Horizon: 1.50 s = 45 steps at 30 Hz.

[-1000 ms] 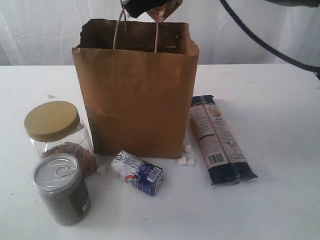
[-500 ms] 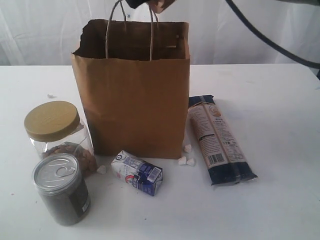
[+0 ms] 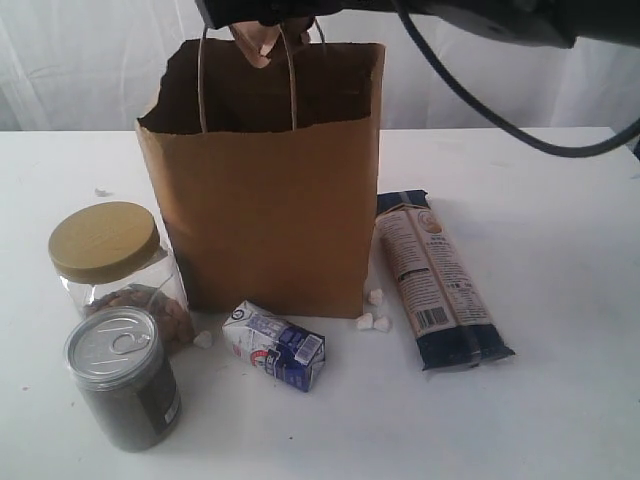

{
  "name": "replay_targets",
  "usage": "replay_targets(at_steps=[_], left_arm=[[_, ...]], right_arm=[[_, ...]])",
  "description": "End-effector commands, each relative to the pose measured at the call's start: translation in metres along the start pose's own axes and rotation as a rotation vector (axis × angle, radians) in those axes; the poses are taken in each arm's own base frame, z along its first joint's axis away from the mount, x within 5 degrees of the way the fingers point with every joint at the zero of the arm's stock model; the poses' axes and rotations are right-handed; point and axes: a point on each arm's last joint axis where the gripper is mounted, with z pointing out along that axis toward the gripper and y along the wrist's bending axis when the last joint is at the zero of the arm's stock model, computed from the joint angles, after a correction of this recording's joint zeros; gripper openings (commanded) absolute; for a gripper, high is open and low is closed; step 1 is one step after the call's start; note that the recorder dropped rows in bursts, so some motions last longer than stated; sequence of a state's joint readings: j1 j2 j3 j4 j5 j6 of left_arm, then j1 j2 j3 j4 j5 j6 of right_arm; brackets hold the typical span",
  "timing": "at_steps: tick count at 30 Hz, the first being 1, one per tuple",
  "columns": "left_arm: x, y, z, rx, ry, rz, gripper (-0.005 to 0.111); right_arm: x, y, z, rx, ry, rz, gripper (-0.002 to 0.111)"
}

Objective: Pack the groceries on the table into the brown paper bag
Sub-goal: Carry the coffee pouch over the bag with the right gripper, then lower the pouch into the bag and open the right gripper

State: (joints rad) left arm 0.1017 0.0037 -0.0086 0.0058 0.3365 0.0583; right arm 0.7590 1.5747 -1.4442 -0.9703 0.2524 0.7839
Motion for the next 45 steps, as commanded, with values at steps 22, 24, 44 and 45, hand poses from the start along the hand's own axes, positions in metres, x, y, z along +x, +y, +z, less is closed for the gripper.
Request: replay_targets(at_steps=[22,24,44,45], left_arm=[[0.003,-0.001,0.001,0.013,0.008,-0.008,0.0],[0.003,-0.001,0.001,0.013,0.008,-0.008,0.0],[0.003,-0.001,0.001,0.013,0.008,-0.008,0.0],[0.003,-0.001,0.001,0.013,0.008,-0.008,0.0]], right_arm=[[0.005,-0.005,-0.005,0.043,0.098,0.174,0.034],[0.005,-0.005,-0.005,0.037,0.104,0.199,0.034],[0.029,0.005,0.008,0.009,0.255,0.231,0.034],[0.03,0.005,0.01,0.008,0.259,0.228,0.034]])
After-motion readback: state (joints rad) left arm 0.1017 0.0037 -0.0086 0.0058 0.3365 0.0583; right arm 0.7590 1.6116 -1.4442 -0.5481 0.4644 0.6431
